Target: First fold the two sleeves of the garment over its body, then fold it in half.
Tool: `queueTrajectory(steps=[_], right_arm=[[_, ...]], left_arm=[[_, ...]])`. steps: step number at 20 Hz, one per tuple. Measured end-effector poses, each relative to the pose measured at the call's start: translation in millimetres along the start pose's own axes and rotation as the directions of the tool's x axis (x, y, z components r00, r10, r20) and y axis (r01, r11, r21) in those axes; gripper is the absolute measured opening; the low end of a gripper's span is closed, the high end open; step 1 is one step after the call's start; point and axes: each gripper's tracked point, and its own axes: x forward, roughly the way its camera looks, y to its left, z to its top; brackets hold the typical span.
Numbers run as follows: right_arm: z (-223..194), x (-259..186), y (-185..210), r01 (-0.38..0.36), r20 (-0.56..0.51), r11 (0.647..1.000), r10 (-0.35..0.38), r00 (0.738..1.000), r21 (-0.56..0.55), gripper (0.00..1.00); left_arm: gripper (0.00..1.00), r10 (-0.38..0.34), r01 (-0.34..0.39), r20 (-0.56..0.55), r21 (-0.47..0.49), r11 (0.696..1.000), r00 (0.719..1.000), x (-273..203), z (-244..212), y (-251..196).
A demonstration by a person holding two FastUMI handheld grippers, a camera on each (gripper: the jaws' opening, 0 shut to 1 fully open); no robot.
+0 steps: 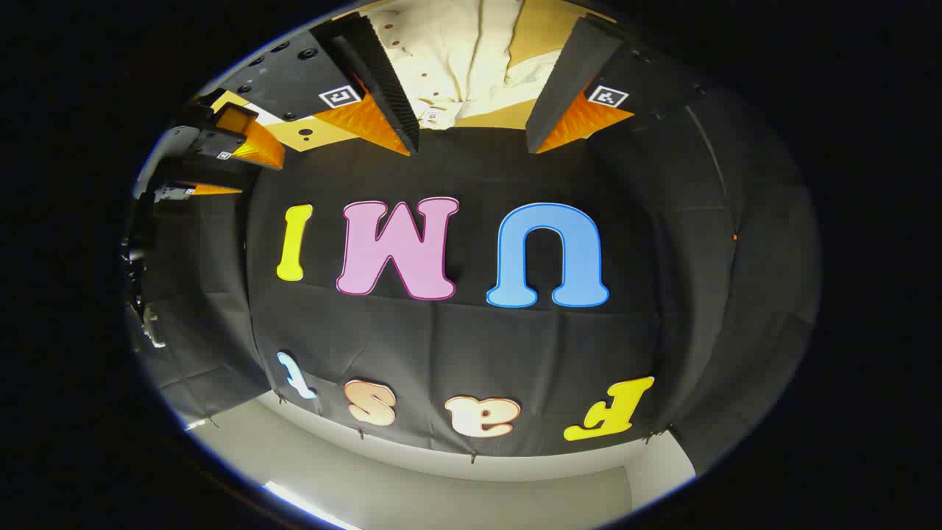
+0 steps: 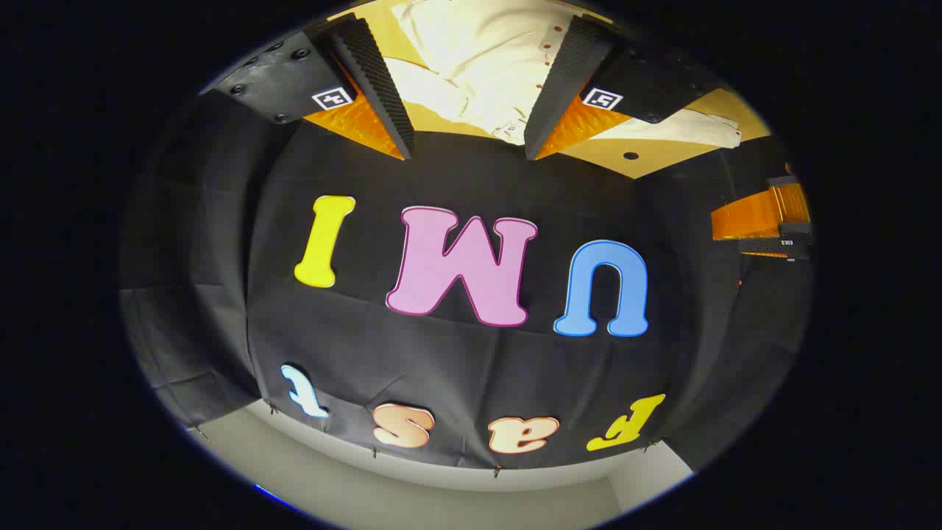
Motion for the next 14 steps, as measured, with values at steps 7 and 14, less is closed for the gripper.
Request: queueTrajectory(steps=[7,14], right_arm=[[-40,12,-23,0.032,-0.097,0.999,-0.029,0.995,0.037,0.96],[-48,20,-33,0.057,-0.109,0.996,-0.049,0.993,0.064,0.96]], left_arm=[[0.95,-0.019,0.019,-0.006,0.015,1.0,1.0,12,-7,-9],[0.95,-0.026,0.026,-0.032,0.011,1.0,0.999,21,-15,-12]])
